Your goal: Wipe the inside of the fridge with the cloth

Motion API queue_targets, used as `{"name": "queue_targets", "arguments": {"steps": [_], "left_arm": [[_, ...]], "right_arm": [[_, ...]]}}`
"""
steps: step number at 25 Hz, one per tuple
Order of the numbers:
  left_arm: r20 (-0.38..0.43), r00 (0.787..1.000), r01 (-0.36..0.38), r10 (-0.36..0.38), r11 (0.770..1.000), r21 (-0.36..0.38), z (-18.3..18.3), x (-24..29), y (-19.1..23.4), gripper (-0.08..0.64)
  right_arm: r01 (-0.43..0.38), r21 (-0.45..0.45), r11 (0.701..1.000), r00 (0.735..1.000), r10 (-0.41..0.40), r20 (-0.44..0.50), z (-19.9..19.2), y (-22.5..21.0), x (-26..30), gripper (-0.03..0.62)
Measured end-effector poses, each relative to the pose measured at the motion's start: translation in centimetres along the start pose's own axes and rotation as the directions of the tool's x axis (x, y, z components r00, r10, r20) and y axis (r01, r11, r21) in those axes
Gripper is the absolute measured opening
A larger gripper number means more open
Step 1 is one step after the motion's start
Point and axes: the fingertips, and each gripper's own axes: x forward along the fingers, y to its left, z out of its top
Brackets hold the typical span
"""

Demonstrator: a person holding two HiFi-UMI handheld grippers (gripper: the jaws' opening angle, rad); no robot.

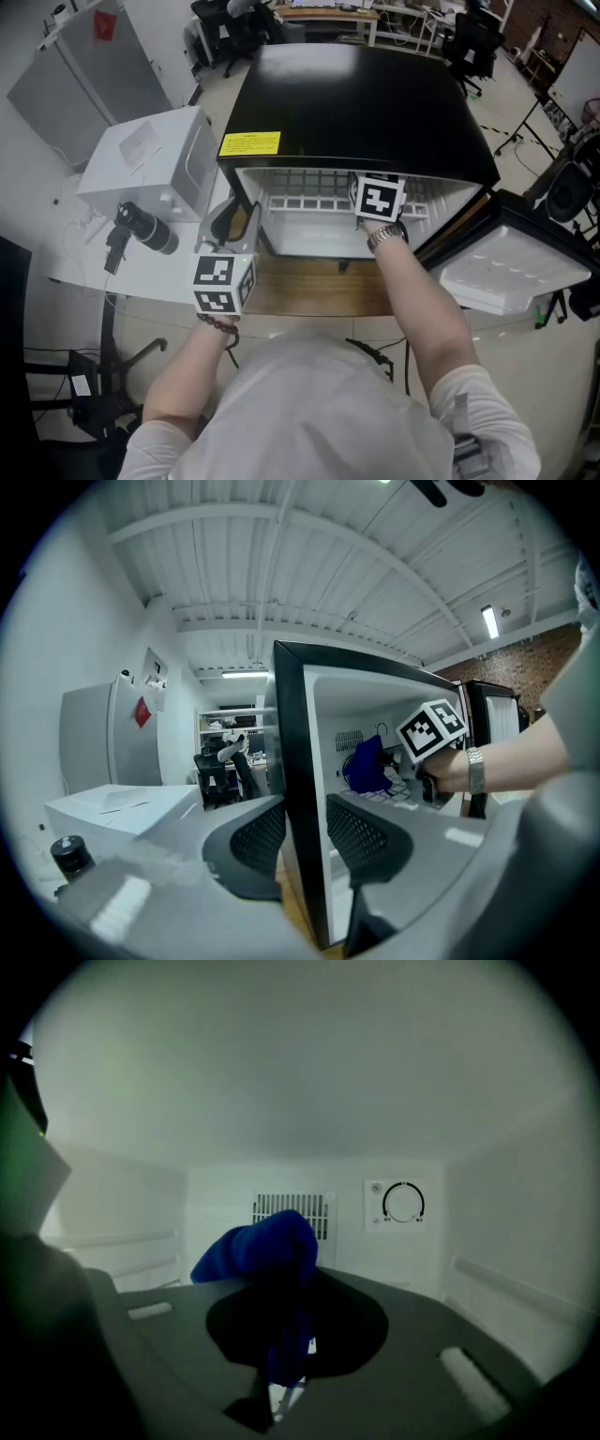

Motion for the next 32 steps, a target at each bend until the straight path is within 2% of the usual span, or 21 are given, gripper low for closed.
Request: {"name": "queue_targets", "arguments": {"steps": [21,32], "left_arm": [[-0.016,0.998,-0.063,0.063,0.998,-0.023,0.0,0.1,0.0,0.132],[-0.023,0.996,-0.085,0.085,0.996,-0.032,0.0,0.0,0.1,0.137]], "right_arm": [[0.089,0.03,0.996,0.996,-0.088,-0.024,-0.8,-6.7,-1.5,0.037],[0.142,0.039,0.989,0.99,-0.141,-0.021,-0.9,-8.7,-2.3,0.037]]}}
